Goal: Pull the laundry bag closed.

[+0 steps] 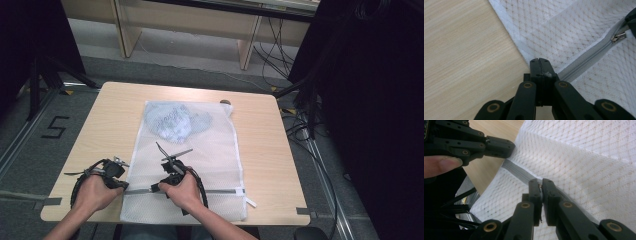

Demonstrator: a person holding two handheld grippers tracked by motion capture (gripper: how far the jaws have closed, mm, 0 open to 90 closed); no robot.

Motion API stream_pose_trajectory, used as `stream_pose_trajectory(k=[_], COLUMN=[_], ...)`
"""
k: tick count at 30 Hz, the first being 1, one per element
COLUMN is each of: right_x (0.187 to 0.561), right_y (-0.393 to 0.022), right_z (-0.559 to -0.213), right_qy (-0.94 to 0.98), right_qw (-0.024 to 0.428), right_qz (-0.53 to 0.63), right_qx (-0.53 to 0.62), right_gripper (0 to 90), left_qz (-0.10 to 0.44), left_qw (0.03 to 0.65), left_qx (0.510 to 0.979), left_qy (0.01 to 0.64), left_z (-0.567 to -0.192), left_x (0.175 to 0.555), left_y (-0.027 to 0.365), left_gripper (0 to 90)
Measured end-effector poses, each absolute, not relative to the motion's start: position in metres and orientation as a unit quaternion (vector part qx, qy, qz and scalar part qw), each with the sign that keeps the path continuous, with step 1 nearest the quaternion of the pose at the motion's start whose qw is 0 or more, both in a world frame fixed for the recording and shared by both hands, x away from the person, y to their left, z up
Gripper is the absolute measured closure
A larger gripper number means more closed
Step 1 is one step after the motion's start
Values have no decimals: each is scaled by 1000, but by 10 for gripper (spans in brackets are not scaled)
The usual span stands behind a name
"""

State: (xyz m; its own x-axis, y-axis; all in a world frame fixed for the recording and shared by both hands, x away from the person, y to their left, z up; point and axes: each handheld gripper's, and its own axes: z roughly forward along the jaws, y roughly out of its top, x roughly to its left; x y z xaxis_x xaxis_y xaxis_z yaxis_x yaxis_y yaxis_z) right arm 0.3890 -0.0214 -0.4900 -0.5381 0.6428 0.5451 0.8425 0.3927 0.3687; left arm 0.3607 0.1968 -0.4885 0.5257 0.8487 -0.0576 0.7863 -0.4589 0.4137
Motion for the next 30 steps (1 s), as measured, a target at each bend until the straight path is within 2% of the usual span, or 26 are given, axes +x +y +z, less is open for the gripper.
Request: stream_pose_trajectory(k=[20, 29, 30], right_x=[388, 388, 389], right_y=[-26, -32, -34], right_z=[-489, -489, -492], right_qy=[-820, -816, -825], right_qw=[155, 167, 147], right_qz=[-312, -311, -317], right_qx=[-454, -458, -445], right_gripper=[870, 870, 870], left_qz=[80, 80, 80], left_qw=[197, 197, 197], left_qx=[851, 851, 851], left_qy=[480, 481, 481], left_z=[-488, -488, -488], left_x=[361, 361, 361], left_y=[196, 196, 196], left_gripper=[900, 900, 900])
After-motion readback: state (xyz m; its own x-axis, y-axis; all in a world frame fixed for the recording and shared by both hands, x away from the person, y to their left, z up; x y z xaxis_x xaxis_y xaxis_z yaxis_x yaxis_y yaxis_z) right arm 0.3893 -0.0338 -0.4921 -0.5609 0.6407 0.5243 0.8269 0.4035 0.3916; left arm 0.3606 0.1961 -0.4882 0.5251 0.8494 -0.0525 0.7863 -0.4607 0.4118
